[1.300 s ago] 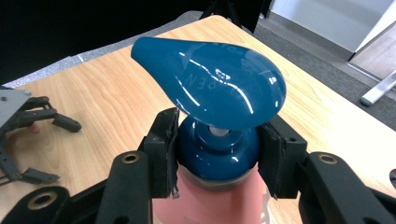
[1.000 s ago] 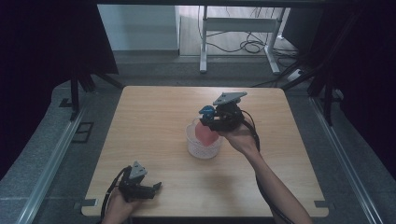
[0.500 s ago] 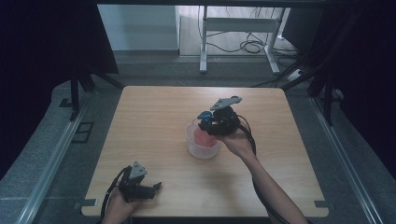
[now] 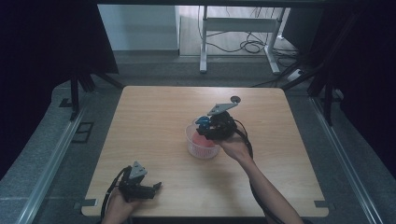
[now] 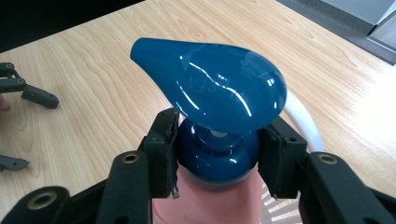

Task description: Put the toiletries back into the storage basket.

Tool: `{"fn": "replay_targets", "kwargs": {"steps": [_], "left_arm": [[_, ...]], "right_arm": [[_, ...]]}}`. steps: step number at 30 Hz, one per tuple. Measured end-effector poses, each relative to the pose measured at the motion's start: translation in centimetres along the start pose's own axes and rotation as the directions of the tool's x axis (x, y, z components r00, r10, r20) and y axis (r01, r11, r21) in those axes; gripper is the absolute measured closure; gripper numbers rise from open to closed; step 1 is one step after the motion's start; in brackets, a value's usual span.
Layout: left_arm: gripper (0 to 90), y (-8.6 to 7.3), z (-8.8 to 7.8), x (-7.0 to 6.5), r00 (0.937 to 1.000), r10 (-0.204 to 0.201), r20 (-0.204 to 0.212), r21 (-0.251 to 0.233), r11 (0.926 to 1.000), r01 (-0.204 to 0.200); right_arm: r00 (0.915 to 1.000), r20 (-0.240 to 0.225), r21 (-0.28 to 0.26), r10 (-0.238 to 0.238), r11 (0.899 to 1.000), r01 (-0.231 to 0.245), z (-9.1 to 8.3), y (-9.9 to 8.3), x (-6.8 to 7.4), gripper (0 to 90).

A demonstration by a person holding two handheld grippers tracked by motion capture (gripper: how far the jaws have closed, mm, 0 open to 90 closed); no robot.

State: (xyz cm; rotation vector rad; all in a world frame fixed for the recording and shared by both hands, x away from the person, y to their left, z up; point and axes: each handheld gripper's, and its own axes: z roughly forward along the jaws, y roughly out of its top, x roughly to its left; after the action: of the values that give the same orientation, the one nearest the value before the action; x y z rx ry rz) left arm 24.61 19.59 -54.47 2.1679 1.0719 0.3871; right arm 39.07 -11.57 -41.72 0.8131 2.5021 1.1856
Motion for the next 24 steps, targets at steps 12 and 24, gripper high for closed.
{"fn": "replay_targets", "kwargs": {"steps": [12, 24], "left_arm": [[10.3, 0.0, 0.0, 0.0, 1.0000, -0.003, 0.001, -0.003, 1.0000, 0.003], [10.3, 0.0, 0.0, 0.0, 1.0000, -0.002, 0.001, -0.003, 1.0000, 0.002]], "right_arm": [[1.0000, -0.002, 0.005, 0.004, 1.000, -0.004, 0.7, -0.7, 0.1, 52.6], [0.9998, -0.010, -0.001, 0.018, 1.000, -0.019, 1.1, -1.4, -0.1, 52.5]]}}
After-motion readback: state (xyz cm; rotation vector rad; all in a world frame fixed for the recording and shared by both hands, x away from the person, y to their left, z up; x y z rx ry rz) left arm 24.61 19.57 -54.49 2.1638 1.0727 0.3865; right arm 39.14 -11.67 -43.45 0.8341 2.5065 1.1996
